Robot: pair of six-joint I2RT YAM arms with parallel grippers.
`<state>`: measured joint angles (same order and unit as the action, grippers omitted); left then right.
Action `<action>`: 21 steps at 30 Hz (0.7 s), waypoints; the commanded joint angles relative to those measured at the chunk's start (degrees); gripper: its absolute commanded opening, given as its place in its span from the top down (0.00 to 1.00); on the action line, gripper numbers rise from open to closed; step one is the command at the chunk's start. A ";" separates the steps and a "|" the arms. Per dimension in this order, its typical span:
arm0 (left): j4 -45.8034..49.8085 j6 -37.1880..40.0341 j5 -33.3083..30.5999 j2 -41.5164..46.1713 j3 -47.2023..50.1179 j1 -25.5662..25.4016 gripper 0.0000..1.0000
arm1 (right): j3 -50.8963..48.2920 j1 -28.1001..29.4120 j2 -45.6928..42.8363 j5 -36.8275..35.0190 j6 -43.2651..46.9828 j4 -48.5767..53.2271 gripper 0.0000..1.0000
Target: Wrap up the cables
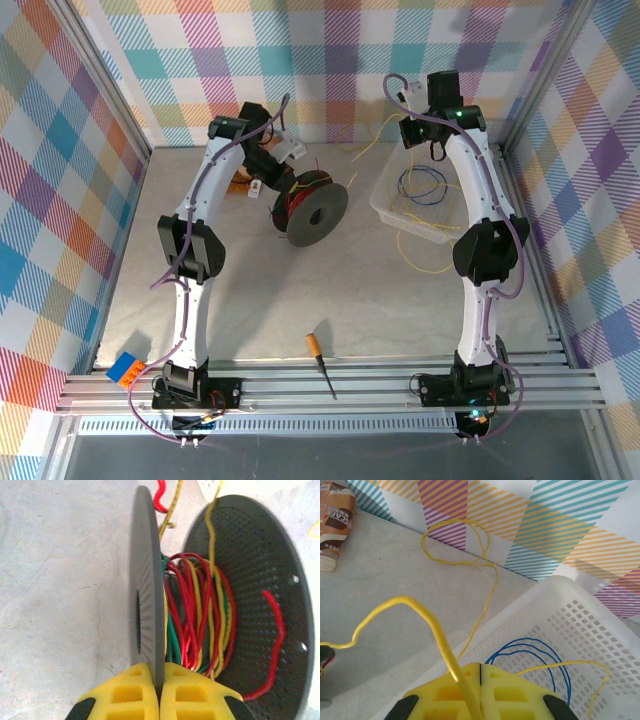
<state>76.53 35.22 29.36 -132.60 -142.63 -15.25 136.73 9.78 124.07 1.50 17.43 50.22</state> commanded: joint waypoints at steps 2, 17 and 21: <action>0.27 -0.91 2.86 1.62 2.75 0.14 1.00 | 2.18 0.24 1.05 0.94 -0.20 0.10 1.00; -46.03 -36.57 17.34 35.13 48.50 7.03 1.00 | -0.80 0.05 2.16 1.04 -1.38 0.55 1.00; -57.41 -47.30 19.45 41.16 55.15 9.00 1.00 | -4.64 0.07 1.99 3.55 -2.81 0.77 1.00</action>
<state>35.29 0.64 40.62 -97.43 -89.52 -8.27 134.96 10.33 125.23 3.27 16.49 50.24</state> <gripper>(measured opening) 0.058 0.064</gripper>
